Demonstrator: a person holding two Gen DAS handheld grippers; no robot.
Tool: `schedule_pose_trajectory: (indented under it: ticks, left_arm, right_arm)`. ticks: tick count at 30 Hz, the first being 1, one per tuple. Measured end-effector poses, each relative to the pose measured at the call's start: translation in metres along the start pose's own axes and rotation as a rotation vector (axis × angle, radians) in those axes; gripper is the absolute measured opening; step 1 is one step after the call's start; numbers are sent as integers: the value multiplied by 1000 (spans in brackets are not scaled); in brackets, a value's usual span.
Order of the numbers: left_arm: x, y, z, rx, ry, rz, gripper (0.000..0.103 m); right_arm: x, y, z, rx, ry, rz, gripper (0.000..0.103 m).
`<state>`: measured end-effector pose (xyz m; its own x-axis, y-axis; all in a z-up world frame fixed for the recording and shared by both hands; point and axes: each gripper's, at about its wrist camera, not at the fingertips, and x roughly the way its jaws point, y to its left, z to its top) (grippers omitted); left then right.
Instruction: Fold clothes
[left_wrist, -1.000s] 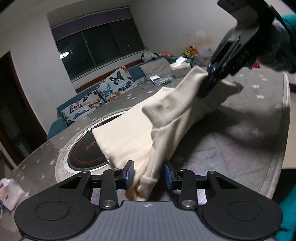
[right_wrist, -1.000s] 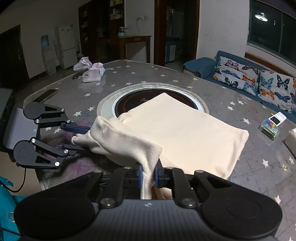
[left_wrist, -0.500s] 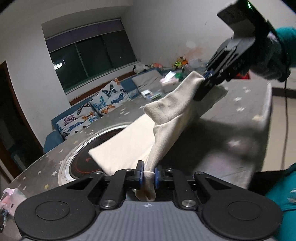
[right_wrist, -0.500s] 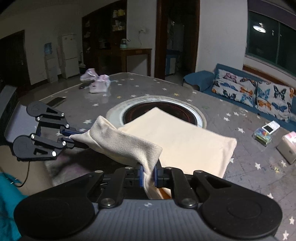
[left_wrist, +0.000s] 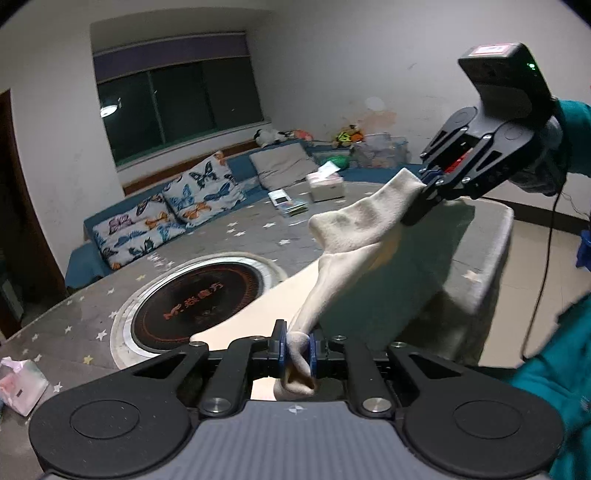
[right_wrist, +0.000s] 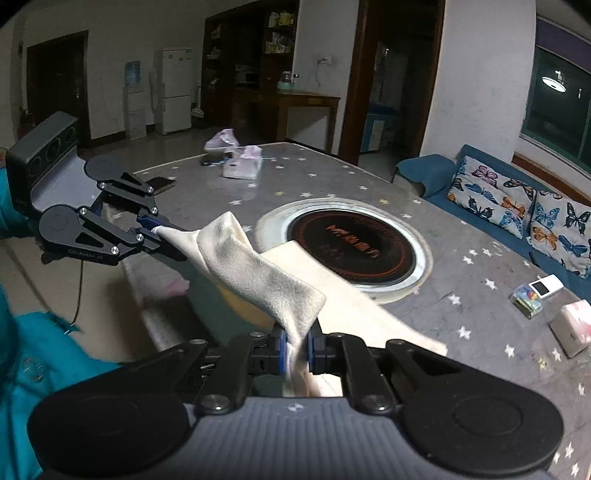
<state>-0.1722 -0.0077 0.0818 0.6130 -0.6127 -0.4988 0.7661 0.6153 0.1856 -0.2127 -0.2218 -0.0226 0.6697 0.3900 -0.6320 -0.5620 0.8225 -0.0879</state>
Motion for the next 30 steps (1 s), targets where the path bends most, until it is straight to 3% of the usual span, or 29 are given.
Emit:
schedule_pose_trajectory:
  ticks: [7, 13, 15, 17, 20, 25, 30]
  left_arm:
    - [66, 50, 14, -77, 62, 13, 13]
    - [128, 81, 8, -154, 139, 88, 13]
    - [142, 88, 3, -191, 161, 113, 16]
    - [148, 94, -1, -224, 176, 131, 23]
    - [147, 98, -5, -236, 178, 166, 30]
    - [130, 109, -4, -289, 161, 242, 33]
    - [111, 107, 2, -354, 106, 275, 33]
  right_arm:
    - [59, -55, 23, 32, 56, -32, 9]
    - [134, -92, 20, 108, 130, -77, 10]
    - [149, -96, 10, 151, 145, -92, 11]
    - [162, -101, 0, 197, 159, -104, 20]
    - [160, -111, -11, 276, 134, -137, 28]
    - [125, -126, -23, 378, 57, -213, 28]
    - [96, -126, -42, 408, 65, -219, 28]
